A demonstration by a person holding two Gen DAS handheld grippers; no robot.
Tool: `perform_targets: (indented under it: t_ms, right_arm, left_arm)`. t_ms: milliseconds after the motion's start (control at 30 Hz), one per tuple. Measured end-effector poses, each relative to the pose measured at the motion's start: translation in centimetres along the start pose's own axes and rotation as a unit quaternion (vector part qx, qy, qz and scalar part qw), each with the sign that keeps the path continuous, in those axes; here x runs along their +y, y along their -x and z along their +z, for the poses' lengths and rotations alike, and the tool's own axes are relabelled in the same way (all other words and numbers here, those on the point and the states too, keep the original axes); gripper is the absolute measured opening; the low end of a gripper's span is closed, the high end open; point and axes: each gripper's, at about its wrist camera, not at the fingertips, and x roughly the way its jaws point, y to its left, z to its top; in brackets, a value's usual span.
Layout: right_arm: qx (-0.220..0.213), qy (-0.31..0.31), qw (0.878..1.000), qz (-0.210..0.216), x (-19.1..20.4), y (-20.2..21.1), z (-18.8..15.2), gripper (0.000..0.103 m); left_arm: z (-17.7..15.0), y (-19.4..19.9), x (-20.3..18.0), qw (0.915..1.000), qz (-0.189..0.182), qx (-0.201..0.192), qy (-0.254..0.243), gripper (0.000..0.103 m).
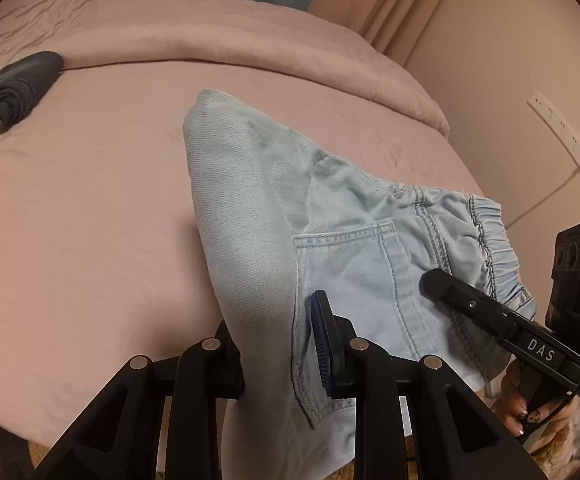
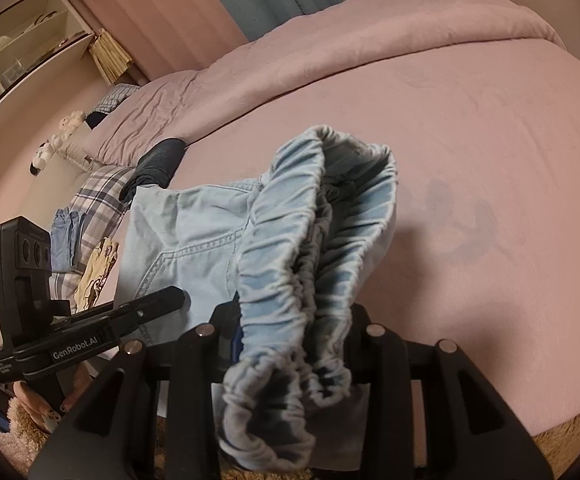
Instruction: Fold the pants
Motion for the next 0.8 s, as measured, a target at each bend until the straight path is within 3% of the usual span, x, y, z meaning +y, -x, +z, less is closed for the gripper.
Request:
perform_targets:
  t_ms: [367,800]
  right_arm:
    - [0.019,0.007,1.000,-0.009,1.1,-2.8,1.6,0.038]
    - [0.050,-0.015,0.998,-0.037,0.0,-6.7,2.1,0.039]
  left_arm:
    - [1.3,-0.7,1.4,0.9998,0.011,-0.010,0.016,0.025]
    - [2.2,-4.6,3.0,0.9995,0.011,0.021,0.022,0.025]
